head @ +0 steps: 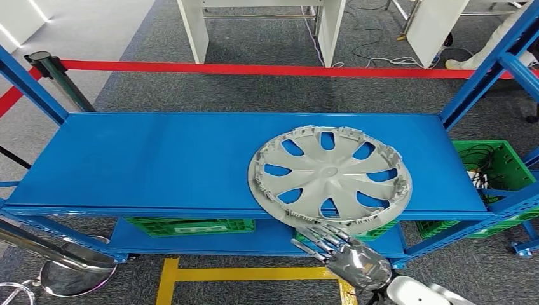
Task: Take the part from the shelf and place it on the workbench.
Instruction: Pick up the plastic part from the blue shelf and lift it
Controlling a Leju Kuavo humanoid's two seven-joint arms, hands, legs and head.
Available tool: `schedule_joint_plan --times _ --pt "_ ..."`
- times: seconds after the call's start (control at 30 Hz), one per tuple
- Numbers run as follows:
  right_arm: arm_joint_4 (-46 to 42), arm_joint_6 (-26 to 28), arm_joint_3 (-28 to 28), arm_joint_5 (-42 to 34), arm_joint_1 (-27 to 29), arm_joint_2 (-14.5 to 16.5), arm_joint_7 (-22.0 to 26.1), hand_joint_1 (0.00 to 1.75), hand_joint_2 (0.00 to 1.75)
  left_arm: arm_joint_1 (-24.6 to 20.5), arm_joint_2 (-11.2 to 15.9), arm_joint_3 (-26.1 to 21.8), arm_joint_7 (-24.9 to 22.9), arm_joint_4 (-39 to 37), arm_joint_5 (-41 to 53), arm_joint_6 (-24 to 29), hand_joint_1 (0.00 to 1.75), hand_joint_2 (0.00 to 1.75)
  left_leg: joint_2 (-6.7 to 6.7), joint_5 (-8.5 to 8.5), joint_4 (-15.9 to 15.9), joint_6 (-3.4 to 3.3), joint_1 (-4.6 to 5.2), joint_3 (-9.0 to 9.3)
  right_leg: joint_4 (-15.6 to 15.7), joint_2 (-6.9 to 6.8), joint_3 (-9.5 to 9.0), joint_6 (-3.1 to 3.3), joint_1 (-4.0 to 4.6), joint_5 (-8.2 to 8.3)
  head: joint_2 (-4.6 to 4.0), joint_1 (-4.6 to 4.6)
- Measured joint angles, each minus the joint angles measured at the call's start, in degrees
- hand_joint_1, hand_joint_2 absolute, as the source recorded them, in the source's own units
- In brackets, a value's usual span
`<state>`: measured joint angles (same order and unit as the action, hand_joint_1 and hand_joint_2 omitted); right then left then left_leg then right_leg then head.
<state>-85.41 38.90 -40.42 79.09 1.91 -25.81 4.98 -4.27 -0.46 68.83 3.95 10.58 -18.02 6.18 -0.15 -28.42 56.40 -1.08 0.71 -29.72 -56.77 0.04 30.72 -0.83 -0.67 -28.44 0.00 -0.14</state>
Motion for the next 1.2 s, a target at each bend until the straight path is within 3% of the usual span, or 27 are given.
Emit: schedule_joint_plan --times 0.6,1.2 --pt "5.85 0.26 -0.57 -0.83 -3.24 5.91 0.98 0.0 1.75 -0.13 -0.04 0.28 -0.2 0.0 0.7 -0.02 0.0 0.0 0.0 0.0 0.0 0.0 0.0 0.0 0.0 0.0 0.0 0.0 0.0 0.0 0.0 -0.01" --pt "9.06 0.22 -0.62 -0.92 -4.81 6.96 0.52 0.0 1.75 -0.14 -0.04 0.28 -0.21 0.0 0.68 -0.14 0.0 0.0 0.0 0.0 0.0 0.0 0.0 0.0 0.0 0.0 0.0 0.0 0.0 0.0 0.0 0.0"
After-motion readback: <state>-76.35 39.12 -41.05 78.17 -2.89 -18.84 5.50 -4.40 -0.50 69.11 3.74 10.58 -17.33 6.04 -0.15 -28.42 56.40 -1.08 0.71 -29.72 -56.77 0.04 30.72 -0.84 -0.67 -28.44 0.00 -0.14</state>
